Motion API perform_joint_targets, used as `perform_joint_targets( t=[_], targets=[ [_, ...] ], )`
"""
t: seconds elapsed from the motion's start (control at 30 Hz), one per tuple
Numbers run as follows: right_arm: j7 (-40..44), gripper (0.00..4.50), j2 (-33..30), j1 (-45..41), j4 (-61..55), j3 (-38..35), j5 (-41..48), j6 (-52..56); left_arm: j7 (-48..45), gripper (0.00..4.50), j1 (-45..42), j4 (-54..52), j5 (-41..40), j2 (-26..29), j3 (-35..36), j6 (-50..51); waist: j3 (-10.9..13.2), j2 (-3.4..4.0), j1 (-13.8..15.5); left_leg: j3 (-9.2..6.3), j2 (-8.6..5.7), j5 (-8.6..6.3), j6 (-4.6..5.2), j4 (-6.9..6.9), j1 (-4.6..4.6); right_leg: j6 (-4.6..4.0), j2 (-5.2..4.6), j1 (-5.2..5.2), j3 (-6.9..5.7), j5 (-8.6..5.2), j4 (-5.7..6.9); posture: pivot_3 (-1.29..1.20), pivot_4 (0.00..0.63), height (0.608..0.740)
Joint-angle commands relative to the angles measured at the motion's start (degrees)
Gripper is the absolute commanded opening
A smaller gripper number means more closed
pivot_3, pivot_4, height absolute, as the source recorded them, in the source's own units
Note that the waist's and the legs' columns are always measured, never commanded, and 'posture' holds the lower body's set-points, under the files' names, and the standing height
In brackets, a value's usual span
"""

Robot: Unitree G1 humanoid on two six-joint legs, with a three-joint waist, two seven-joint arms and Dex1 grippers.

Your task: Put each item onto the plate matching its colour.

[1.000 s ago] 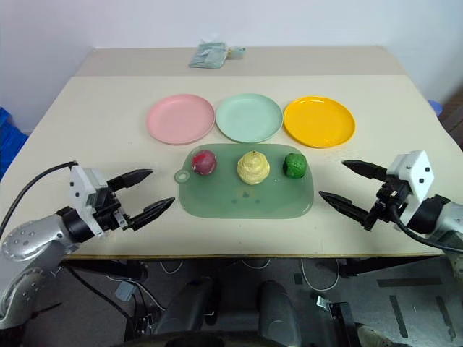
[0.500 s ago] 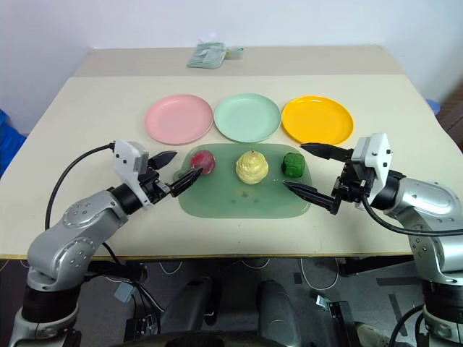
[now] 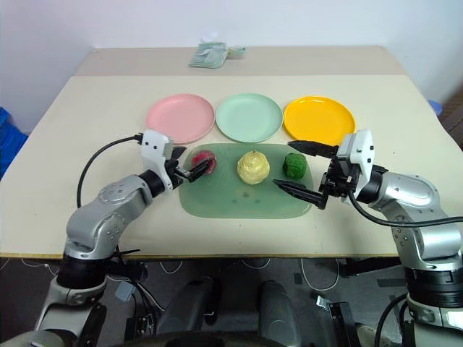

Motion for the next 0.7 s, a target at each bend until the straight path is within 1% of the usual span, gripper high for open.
perform_joint_targets(
  t=[0.03,0.17,0.27,0.37,0.4,0.43,0.53,0.63,0.7],
  targets=[
    [-0.26,4.45,0.26,-1.00,-0.90,-1.42,0.50,-1.20,1.35,4.50,-3.51,2.63,2.62,-2.09,-1.45,0.01,0.00,0.00,0.03,0.00,0.00,0.00,0.00,0.01,0.00,0.02,0.00,0.00,0.00,0.01,0.00,0.00,0.150,0.740],
    [-0.54,4.45,0.42,-0.58,-1.21,-1.60,0.37,-1.46,1.65,4.50,-6.87,8.11,5.39,-4.50,-2.68,-0.98,0.00,0.00,-0.04,0.00,-0.01,0.00,0.00,0.02,0.00,0.05,0.02,0.00,-0.01,0.03,0.01,0.00,0.150,0.740],
    [-0.82,4.50,0.44,-0.19,-1.48,-1.92,0.42,-1.51,0.86,3.65,-7.50,9.97,6.60,-5.03,-3.45,-0.77,0.00,0.00,-0.16,0.00,-0.02,0.00,0.00,-0.01,0.00,0.08,0.02,-0.01,0.00,0.05,0.02,0.00,0.150,0.740],
    [-1.12,4.50,0.34,0.12,-1.61,-2.22,0.40,-1.65,0.44,2.15,-7.10,10.63,7.73,-4.89,-3.73,-0.54,-0.01,0.00,-0.11,0.00,-0.02,0.00,-0.01,-0.01,0.00,0.08,0.01,-0.04,0.00,0.05,0.07,0.00,0.150,0.740],
    [-1.24,4.50,0.30,0.24,-1.71,-2.37,0.46,-1.62,0.35,1.86,-6.93,10.69,7.94,-4.95,-3.60,-0.44,-0.01,0.00,-0.11,0.00,-0.02,0.01,-0.01,-0.01,0.01,0.08,0.01,-0.04,0.00,0.05,0.08,0.00,0.150,0.740],
    [-1.30,4.50,0.21,0.55,-1.93,-2.62,0.58,-1.59,0.31,1.79,-6.64,10.58,8.39,-4.87,-3.72,-0.41,-0.01,0.00,-0.10,0.00,-0.02,0.01,-0.01,0.00,0.01,0.08,0.01,-0.04,0.00,0.05,0.08,0.00,0.150,0.740],
    [-1.76,4.50,0.22,1.24,-2.44,-2.86,0.60,-1.65,0.48,1.79,-6.32,10.62,9.63,-5.01,-3.63,-1.33,-0.01,0.00,-0.03,0.00,-0.02,0.01,-0.01,0.02,0.01,0.07,-0.01,-0.03,0.01,0.06,0.08,0.00,0.150,0.740],
    [-2.30,4.50,0.36,1.32,-2.79,-2.66,0.53,-1.83,1.51,1.79,-7.38,10.97,10.16,-6.22,-1.57,-4.06,-0.01,0.00,-0.05,0.00,-0.02,0.01,-0.01,0.03,0.01,0.07,-0.02,-0.03,0.01,0.06,0.08,0.00,0.150,0.740],
    [-2.64,4.50,0.41,0.97,-2.75,-2.49,0.54,-1.84,2.92,1.79,-9.27,11.94,10.10,-7.16,1.05,-5.76,-0.01,0.00,-0.05,0.00,-0.02,0.01,-0.01,0.02,0.01,0.07,-0.02,-0.03,0.01,0.06,0.08,0.00,0.150,0.740]
  ],
)
